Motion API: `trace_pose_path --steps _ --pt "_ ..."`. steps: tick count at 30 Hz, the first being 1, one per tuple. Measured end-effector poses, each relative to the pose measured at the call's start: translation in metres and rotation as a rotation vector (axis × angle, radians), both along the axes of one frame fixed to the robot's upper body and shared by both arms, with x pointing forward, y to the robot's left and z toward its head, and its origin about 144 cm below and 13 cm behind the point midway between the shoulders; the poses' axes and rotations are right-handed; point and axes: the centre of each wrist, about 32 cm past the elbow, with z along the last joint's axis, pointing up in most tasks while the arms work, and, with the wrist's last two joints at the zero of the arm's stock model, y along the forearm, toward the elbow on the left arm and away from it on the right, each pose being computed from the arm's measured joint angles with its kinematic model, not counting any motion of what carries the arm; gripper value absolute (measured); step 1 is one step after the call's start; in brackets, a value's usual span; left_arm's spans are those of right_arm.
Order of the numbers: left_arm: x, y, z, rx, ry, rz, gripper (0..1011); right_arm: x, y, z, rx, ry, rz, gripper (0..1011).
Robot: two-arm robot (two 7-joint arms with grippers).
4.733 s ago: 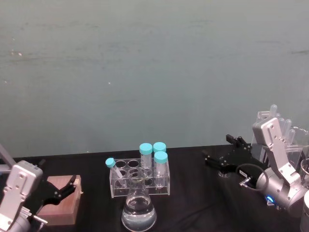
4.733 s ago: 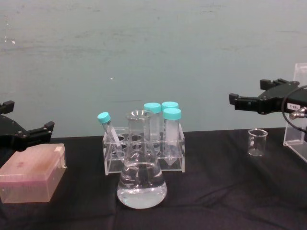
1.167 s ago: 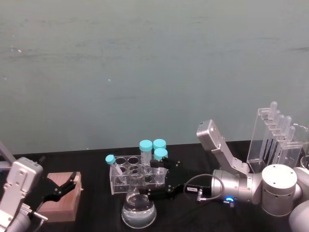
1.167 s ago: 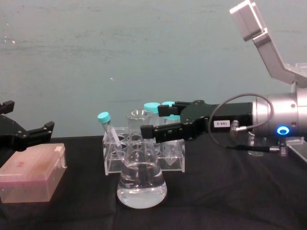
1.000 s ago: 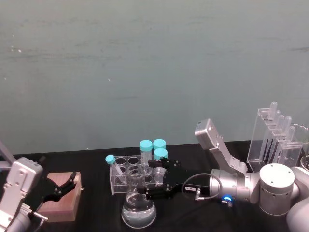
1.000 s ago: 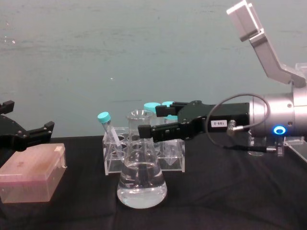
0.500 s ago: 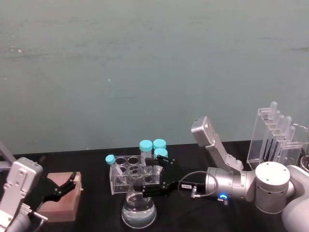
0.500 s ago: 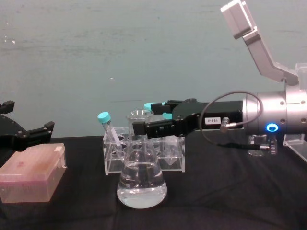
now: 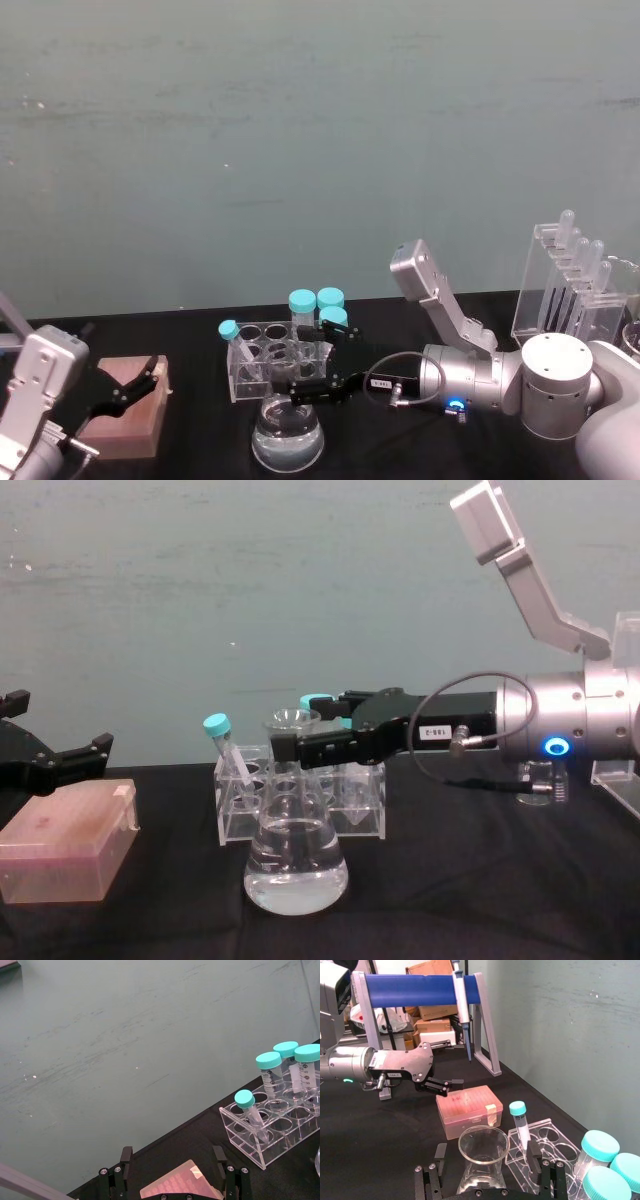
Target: Place the experimental apparatus aside using one hand.
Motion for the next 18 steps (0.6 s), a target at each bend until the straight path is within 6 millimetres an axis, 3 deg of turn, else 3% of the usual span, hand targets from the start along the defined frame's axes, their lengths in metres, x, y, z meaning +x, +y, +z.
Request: trace_pose_path --steps 18 --pt "0.0 0.0 0.0 0.0 0.0 0.0 1000 0.001 0.0043 -0.0032 -0.014 0.004 0.005 1000"
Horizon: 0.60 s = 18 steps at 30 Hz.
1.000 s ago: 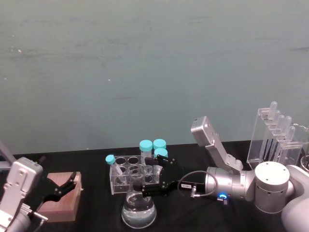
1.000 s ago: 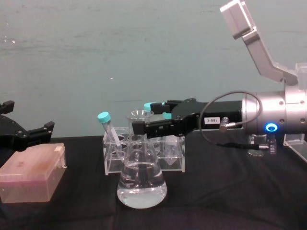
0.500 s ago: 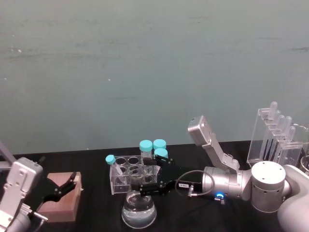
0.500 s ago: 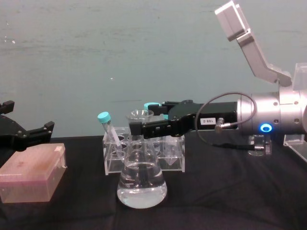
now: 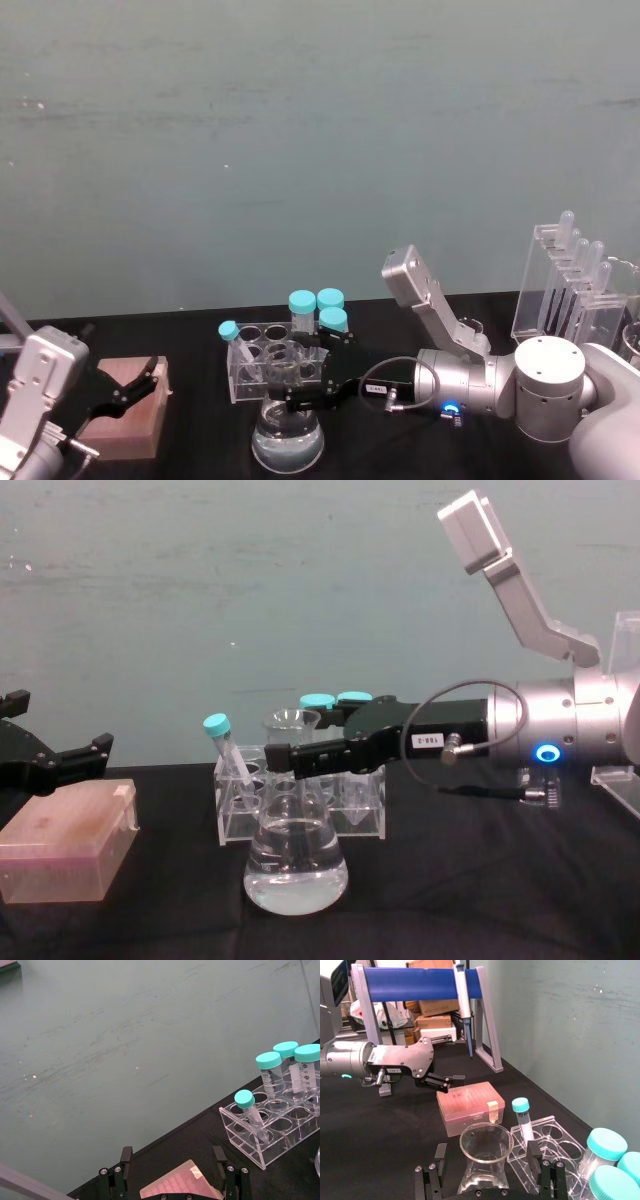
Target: Place the experimental apparatus aside using one hand.
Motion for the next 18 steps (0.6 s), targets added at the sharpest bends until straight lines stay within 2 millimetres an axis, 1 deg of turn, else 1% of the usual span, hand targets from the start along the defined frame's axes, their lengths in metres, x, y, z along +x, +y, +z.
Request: trace_pose_path --steps 18 --pt "0.0 0.0 0.0 0.0 0.0 0.0 1000 0.0005 0.0048 -0.004 -0.018 0.01 0.01 1000"
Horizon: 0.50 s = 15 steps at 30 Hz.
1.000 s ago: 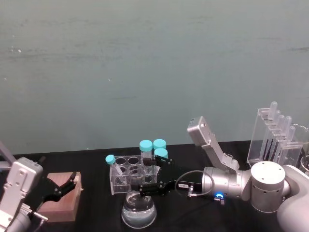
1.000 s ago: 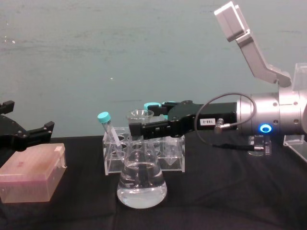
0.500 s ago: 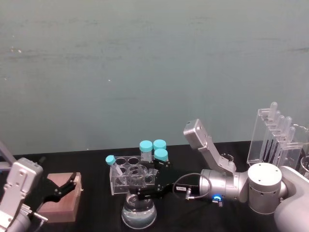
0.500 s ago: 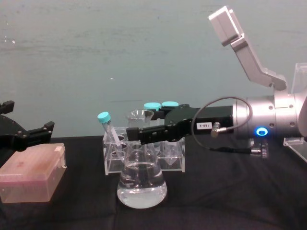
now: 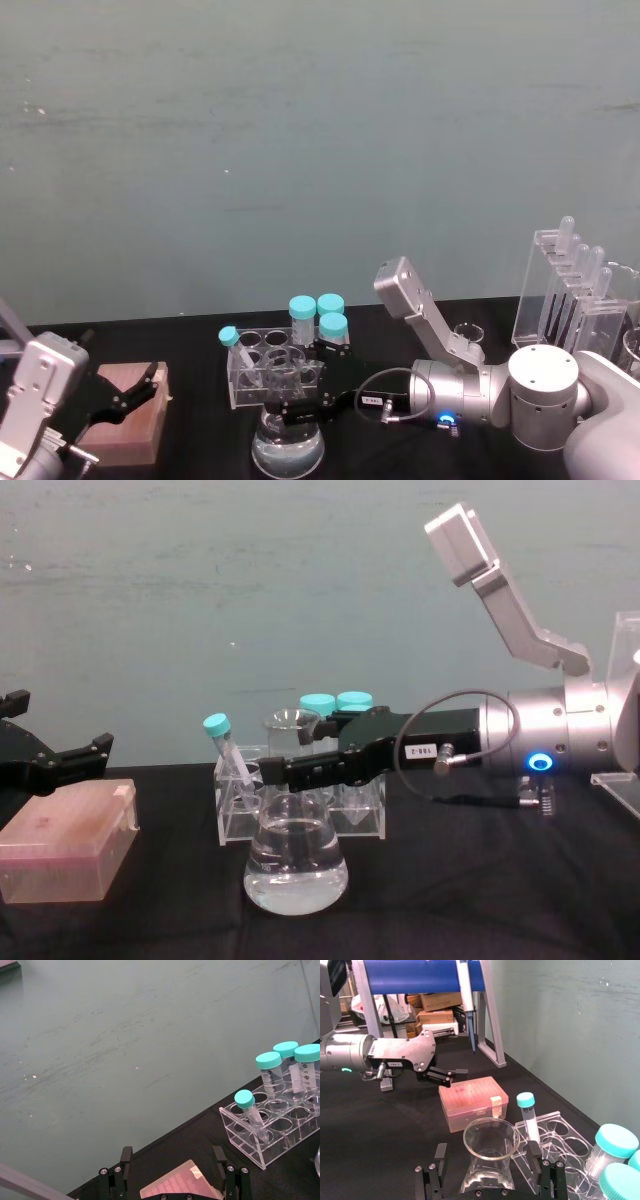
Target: Place the experimental apparatus aside using one hand.
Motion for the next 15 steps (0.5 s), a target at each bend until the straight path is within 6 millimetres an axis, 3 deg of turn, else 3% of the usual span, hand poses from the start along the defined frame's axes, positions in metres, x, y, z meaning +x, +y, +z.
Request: trace_pose_path --steps 15 --pt "0.0 0.0 0.0 0.0 0.0 0.0 1000 0.0025 0.0046 -0.0004 0.001 0.002 0.002 1000"
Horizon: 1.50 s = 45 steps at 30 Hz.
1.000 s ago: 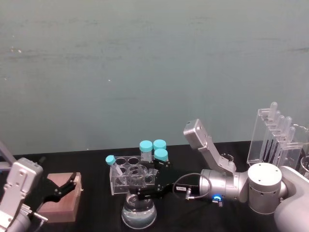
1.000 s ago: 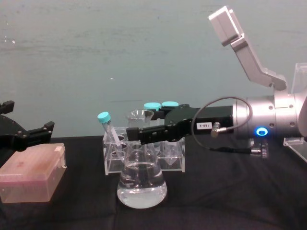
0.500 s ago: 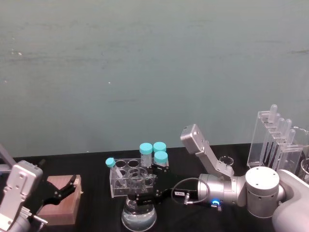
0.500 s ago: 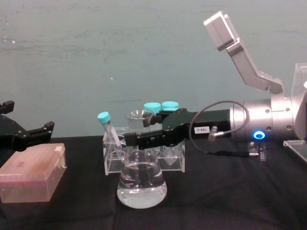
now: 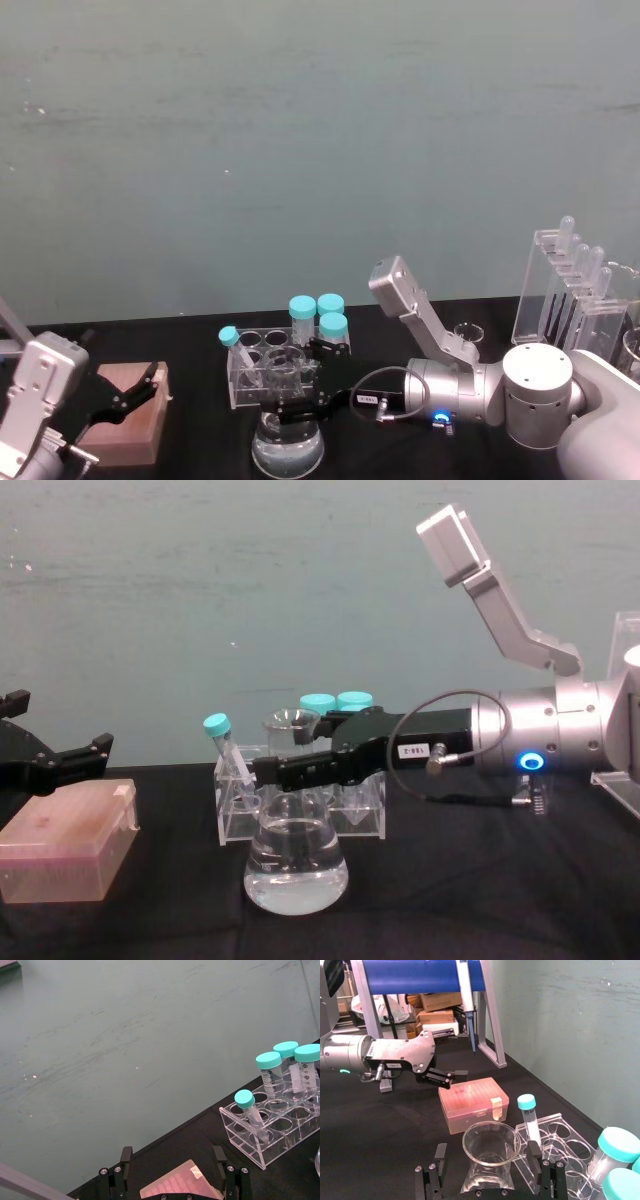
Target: Place the experimental apparatus aside using one hand.
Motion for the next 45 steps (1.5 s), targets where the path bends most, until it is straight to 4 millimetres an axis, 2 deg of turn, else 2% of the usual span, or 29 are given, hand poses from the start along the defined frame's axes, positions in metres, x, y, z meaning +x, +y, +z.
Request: trace_pose_path --steps 45 --pt "0.0 0.0 0.0 0.0 0.0 0.0 1000 0.0011 0.003 -0.003 0.005 0.008 -0.009 1000"
